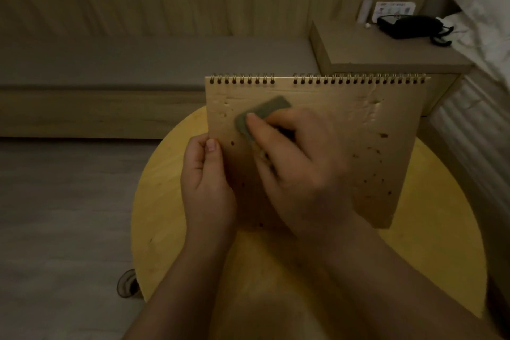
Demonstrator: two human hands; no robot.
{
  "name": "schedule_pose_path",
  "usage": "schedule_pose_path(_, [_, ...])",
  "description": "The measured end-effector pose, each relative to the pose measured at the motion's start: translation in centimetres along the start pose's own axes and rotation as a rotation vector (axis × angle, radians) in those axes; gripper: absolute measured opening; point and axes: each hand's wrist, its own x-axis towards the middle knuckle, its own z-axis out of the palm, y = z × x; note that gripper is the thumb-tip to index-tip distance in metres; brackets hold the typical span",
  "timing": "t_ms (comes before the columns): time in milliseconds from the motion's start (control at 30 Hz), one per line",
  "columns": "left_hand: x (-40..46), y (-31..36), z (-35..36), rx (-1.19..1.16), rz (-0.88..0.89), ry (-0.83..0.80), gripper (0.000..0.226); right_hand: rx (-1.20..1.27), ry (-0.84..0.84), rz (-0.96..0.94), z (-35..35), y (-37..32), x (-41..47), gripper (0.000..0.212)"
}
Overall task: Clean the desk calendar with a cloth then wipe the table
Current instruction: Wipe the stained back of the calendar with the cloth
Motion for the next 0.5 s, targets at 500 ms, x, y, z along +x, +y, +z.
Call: schedule_pose_path(500, [-0.1, 0.2, 0.1, 0.034, 0.03, 0.0, 0.034, -0.118, -0.025, 0.027, -2.2, 1.9, -0.9, 0.018])
